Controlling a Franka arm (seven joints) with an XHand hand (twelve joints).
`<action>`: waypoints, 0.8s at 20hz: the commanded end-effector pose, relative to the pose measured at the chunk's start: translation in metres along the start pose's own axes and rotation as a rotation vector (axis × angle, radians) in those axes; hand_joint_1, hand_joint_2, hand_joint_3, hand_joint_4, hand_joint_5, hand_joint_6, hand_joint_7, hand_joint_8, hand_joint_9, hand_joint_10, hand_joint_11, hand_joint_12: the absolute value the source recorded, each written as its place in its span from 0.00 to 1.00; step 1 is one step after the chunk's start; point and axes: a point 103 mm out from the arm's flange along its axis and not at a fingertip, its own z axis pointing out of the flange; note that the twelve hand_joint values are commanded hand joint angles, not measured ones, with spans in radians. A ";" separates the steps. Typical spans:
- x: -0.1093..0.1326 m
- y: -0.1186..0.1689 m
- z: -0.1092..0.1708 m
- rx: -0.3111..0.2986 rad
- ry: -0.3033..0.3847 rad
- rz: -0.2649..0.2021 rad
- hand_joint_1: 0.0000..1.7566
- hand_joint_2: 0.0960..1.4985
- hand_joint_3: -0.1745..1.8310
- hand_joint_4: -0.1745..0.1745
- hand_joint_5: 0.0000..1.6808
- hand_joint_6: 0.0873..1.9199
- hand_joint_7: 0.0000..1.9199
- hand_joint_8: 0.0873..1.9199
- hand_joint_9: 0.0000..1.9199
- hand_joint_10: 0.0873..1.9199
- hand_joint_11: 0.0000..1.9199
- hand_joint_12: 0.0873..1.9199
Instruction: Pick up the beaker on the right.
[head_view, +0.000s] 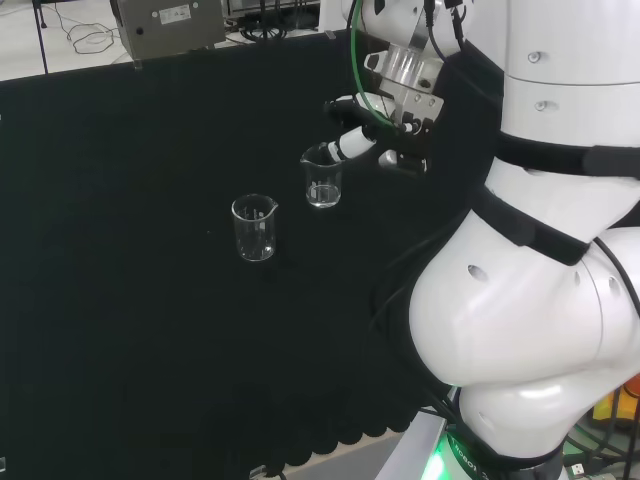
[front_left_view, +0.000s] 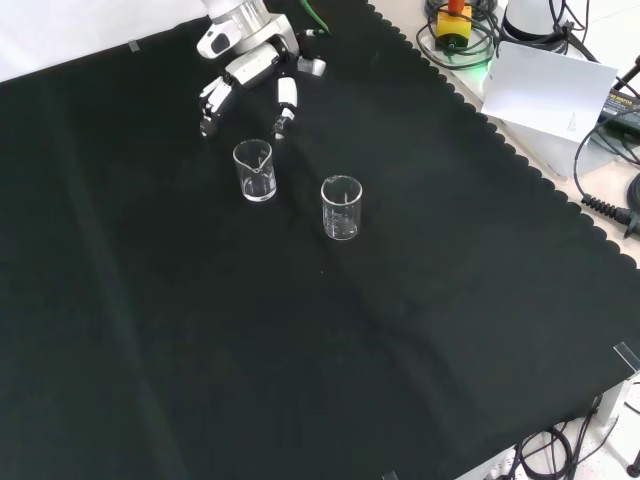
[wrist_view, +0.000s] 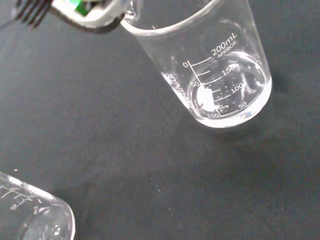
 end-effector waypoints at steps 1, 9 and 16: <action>-0.009 0.007 0.012 -0.022 0.090 -0.113 0.49 0.34 0.37 0.39 0.26 0.00 0.11 0.29 0.17 0.29 0.00 0.68; -0.018 0.013 0.029 -0.017 0.171 -0.174 0.52 0.30 0.40 0.41 0.28 0.00 0.11 0.28 0.18 0.28 0.00 0.68; -0.027 0.022 0.044 -0.046 0.255 -0.210 0.55 0.29 0.41 0.41 0.28 0.00 0.11 0.28 0.18 0.28 0.00 0.66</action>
